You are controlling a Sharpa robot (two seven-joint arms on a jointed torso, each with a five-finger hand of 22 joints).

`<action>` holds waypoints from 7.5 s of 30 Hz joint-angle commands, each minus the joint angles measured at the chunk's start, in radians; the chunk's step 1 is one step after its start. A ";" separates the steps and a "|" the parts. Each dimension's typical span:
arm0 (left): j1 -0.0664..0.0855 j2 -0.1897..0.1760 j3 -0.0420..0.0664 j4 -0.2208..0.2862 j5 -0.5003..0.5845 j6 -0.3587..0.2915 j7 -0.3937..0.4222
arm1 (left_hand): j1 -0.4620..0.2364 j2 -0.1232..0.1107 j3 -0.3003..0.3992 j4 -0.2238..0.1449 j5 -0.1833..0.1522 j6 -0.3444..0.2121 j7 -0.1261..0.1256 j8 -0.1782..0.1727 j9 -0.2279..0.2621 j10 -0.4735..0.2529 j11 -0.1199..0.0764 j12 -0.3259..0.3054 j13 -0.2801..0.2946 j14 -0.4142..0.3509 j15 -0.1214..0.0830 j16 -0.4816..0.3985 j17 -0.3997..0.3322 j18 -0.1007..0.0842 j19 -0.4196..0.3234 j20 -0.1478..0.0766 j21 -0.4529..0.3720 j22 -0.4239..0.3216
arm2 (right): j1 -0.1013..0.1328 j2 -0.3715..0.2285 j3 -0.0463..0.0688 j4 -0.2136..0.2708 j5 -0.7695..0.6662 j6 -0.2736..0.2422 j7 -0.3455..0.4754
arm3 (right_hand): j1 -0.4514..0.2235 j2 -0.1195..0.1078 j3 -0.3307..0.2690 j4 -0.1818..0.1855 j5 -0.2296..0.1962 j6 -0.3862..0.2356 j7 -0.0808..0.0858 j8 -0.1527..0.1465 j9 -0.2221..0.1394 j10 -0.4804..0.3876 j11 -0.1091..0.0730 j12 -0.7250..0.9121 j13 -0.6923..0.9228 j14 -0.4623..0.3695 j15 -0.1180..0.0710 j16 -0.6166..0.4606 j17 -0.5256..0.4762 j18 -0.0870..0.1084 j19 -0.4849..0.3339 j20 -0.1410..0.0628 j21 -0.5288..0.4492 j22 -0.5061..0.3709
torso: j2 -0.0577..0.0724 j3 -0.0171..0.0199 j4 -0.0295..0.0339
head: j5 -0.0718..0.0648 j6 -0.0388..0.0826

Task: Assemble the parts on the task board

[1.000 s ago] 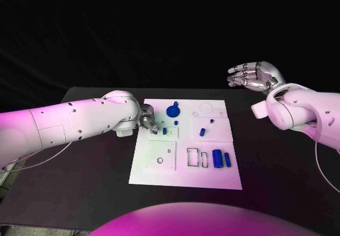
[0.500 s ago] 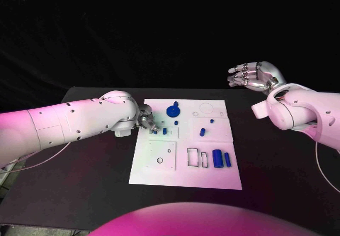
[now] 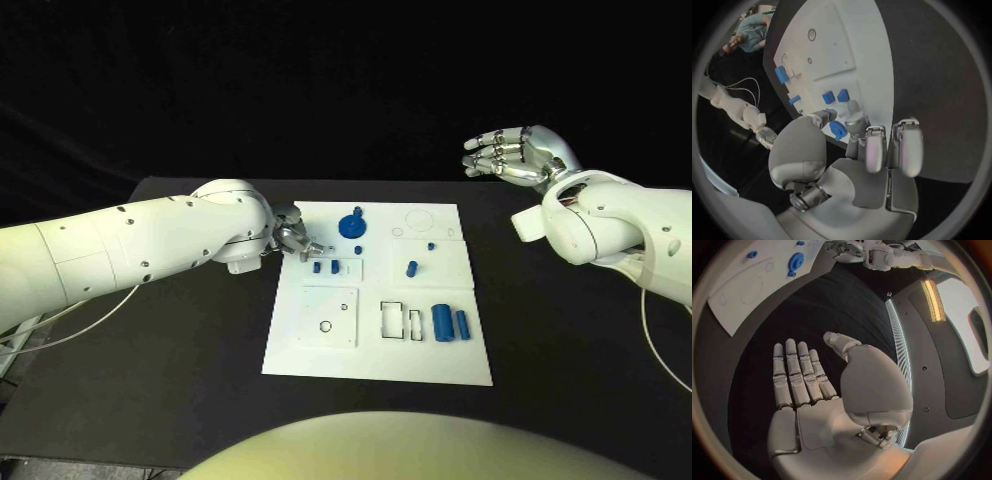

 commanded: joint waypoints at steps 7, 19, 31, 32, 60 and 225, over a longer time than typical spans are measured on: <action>0.001 -0.012 0.032 0.009 0.110 -0.159 0.144 | -0.029 0.025 -0.088 0.000 -0.112 -0.137 0.061 -0.054 -0.012 -0.236 0.052 -0.277 -0.285 0.013 0.040 -0.156 0.038 0.064 -0.139 0.025 -0.317 -0.265 | -0.002 0.000 0.000 -0.003 -0.001 0.015 0.011 | -0.013 0.000 -0.007 0.002 0.004 -0.008 0.069 -0.004 -0.002 -0.006 -0.001 0.007 -0.002 0.000 0.007 -0.006 -0.002 0.011 -0.002 0.005 -0.006 -0.002 | 0.002 0.0005 -0.0004 | -0.002 0.003; -0.016 0.038 0.010 -0.001 -0.115 -0.388 0.518 | 0.480 -0.020 0.054 -0.188 -0.121 -0.344 0.164 -0.179 -0.156 -0.535 0.157 -0.524 -0.481 -0.376 0.133 -0.637 -0.488 0.136 -0.376 0.107 -0.815 -0.737 | -0.003 0.001 0.000 0.003 -0.010 0.017 0.012 | -0.008 0.004 -0.006 0.000 0.006 -0.008 0.069 -0.004 -0.003 -0.007 -0.002 0.008 -0.004 0.000 0.007 -0.007 -0.002 0.011 -0.002 0.005 -0.008 -0.004 | 0.002 -0.0006 -0.0004 | -0.020 0.019; -0.035 0.113 -0.028 -0.066 -0.488 -0.391 0.582 | 0.520 -0.045 0.031 -0.203 -0.155 -0.253 0.128 -0.236 -0.311 -0.544 0.164 -0.646 -0.642 -0.280 0.136 -0.478 -0.448 0.137 -0.338 0.109 -0.732 -0.674 | -0.006 0.003 0.000 0.016 -0.025 0.020 0.013 | -0.007 0.004 -0.006 -0.001 0.006 -0.008 0.069 -0.003 -0.003 -0.007 -0.002 0.009 -0.005 0.000 0.007 -0.007 -0.002 0.011 -0.002 0.005 -0.008 -0.005 | 0.004 0.0001 -0.0023 | -0.025 0.029; -0.036 0.116 -0.029 -0.069 -0.499 -0.387 0.579 | 0.519 -0.046 0.029 -0.201 -0.157 -0.247 0.128 -0.240 -0.317 -0.546 0.164 -0.652 -0.649 -0.266 0.136 -0.458 -0.432 0.137 -0.334 0.109 -0.726 -0.670 | -0.006 0.003 0.000 0.016 -0.026 0.020 0.013 | -0.007 0.004 -0.006 -0.001 0.006 -0.008 0.069 -0.003 -0.003 -0.007 -0.002 0.009 -0.005 0.000 0.007 -0.007 -0.002 0.011 -0.002 0.005 -0.008 -0.005 | 0.004 0.0003 -0.0024 | -0.025 0.029; -0.041 0.196 -0.033 -0.137 -0.617 -0.251 0.527 | 0.538 -0.042 0.050 -0.182 -0.164 -0.119 0.114 -0.284 -0.403 -0.437 0.138 -0.708 -0.752 -0.057 0.111 -0.198 -0.193 0.064 -0.117 0.095 -0.318 -0.238 | -0.006 0.008 0.000 0.019 -0.029 0.017 0.015 | -0.004 0.005 -0.006 -0.002 0.007 -0.007 0.069 -0.003 -0.004 -0.007 -0.002 0.010 -0.006 0.001 0.007 -0.007 -0.002 0.011 -0.001 0.005 -0.009 -0.006 | 0.004 0.0003 -0.0010 | -0.035 0.021; -0.081 0.094 0.014 -0.136 -0.528 -0.251 0.557 | 0.490 -0.015 0.189 -0.275 -0.279 0.013 0.117 -0.334 -0.408 -0.185 0.115 -0.862 -0.775 -0.020 0.092 -0.169 -0.204 0.029 -0.049 0.071 -0.153 -0.047 | -0.014 0.012 0.000 0.007 -0.029 0.021 0.019 | -0.003 0.008 -0.008 -0.002 0.011 -0.007 0.069 -0.002 -0.005 -0.008 -0.002 0.014 -0.011 0.002 0.007 -0.008 -0.002 0.011 0.001 0.005 -0.010 -0.010 | -0.002 -0.0001 0.0064 | -0.035 0.000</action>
